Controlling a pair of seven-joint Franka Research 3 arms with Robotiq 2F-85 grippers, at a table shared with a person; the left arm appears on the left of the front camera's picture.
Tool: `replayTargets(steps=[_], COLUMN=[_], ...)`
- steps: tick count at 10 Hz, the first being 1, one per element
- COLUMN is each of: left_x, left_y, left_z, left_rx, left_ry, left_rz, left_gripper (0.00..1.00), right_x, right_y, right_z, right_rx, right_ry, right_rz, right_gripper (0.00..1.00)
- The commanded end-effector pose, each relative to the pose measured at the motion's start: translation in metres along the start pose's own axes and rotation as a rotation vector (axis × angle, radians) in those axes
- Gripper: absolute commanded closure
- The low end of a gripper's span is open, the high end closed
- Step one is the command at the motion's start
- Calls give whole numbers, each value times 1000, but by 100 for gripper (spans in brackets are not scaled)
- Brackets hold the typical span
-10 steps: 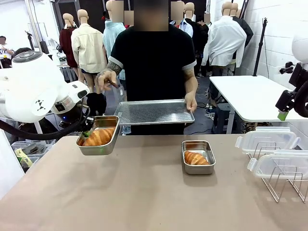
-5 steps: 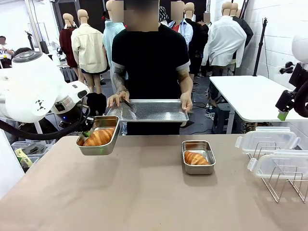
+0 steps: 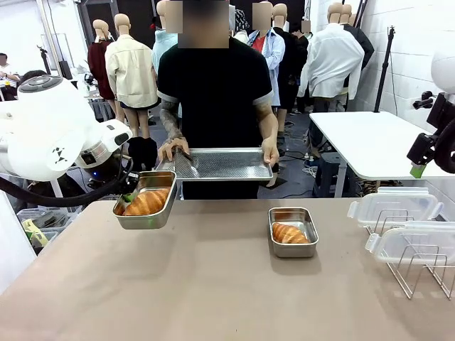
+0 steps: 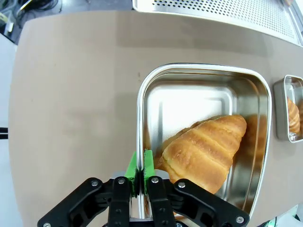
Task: Place the bread in airtight containers.
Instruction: Once an object is inside an Airtight Container , place the container in the center of the table.
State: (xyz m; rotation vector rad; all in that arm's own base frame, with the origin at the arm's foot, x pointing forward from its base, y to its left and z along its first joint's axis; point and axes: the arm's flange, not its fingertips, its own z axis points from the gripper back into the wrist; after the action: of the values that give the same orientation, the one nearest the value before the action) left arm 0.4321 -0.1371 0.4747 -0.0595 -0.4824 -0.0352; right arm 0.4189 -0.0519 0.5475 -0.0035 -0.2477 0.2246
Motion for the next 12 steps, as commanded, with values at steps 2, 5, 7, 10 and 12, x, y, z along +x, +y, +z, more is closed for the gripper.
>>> replayTargets(steps=[2,5,7,10,12], left_x=[1,1,1,1,1], left_y=[2,2,2,2,2], left_z=[3,3,3,3,3], left_rx=[-1,-1,-1,-1,-1], left_ry=[-10,-10,-10,-10,-10], left_rz=[-4,-4,-4,-4,-4], left_gripper=[100,100,100,100,100], right_x=[1,1,1,1,1], right_y=[0,0,0,0,0], right_z=[2,2,2,2,2], right_rx=[-7,-7,-7,-7,-7], right_ry=[16,16,16,16,16], right_rz=[-6,-6,-6,-6,-6], right_gripper=[0,0,0,0,0])
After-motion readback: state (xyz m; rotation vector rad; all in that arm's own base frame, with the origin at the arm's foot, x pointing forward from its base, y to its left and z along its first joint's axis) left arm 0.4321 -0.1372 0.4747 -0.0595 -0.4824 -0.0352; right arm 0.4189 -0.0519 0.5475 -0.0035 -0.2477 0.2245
